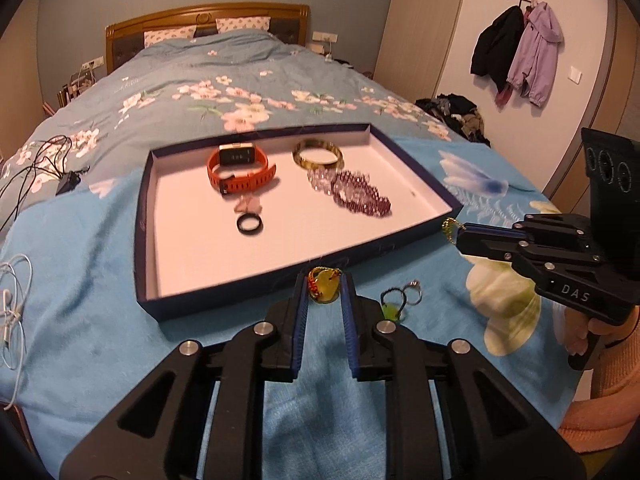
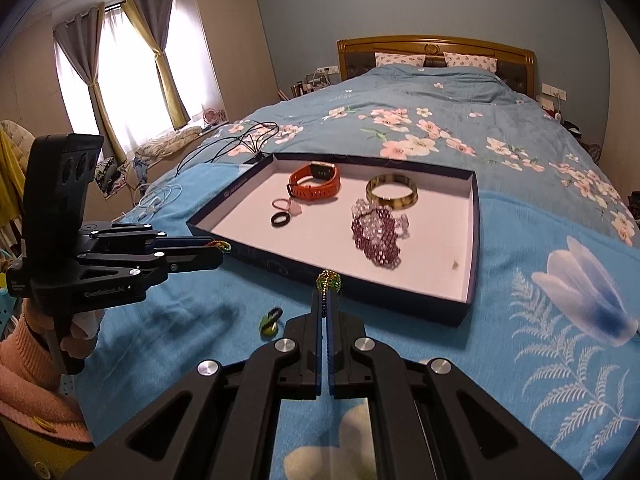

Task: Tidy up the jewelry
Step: 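Carry the amber ring and green beaded ring over the box with both tools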

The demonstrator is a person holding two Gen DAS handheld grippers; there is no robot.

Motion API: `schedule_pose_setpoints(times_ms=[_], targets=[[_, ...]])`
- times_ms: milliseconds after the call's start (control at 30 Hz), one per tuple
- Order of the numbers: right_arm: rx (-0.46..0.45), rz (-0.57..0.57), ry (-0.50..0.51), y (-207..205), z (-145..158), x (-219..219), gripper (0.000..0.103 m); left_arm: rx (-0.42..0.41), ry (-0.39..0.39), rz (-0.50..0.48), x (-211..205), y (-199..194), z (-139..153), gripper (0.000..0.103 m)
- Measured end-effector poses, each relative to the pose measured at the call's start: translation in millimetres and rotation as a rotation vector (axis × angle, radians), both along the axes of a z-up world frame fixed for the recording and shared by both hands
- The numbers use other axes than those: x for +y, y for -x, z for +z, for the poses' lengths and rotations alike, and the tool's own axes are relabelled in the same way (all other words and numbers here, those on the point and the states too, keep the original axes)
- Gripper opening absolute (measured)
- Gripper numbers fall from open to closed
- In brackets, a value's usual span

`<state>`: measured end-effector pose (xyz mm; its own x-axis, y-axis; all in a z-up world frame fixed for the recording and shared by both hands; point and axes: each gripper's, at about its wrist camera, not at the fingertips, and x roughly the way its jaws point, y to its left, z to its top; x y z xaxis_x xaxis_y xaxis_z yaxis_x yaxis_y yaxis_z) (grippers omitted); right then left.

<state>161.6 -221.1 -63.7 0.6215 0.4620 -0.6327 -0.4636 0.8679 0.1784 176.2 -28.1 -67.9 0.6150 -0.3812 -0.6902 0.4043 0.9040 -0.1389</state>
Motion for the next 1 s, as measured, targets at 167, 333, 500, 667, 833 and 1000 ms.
schedule_pose_setpoints(times_ms=[167,333,500,667,833,1000], targets=[[-0.017,0.002,0.010,-7.9,4.5,2.7,0.001,-0.022,0.004,0.009,2.0,-2.2,9.5,0.017],[-0.025,0.003,0.011,-16.6,8.3,3.7,0.001,-0.039,0.000,0.018,5.1,-8.0,15.6,0.017],[-0.028,0.011,0.013,-24.5,11.2,6.6,0.001,-0.042,-0.008,0.027,7.3,-16.0,17.8,0.017],[-0.023,0.019,0.027,-33.3,10.1,11.1,0.001,-0.043,-0.013,0.031,7.4,-21.3,17.7,0.017],[-0.011,0.021,0.034,-41.8,7.4,13.6,0.001,-0.044,-0.034,0.040,7.2,-29.8,16.2,0.017],[0.002,0.017,0.046,-51.3,3.1,16.5,0.001,-0.035,-0.042,0.045,6.9,-37.2,12.7,0.017]])
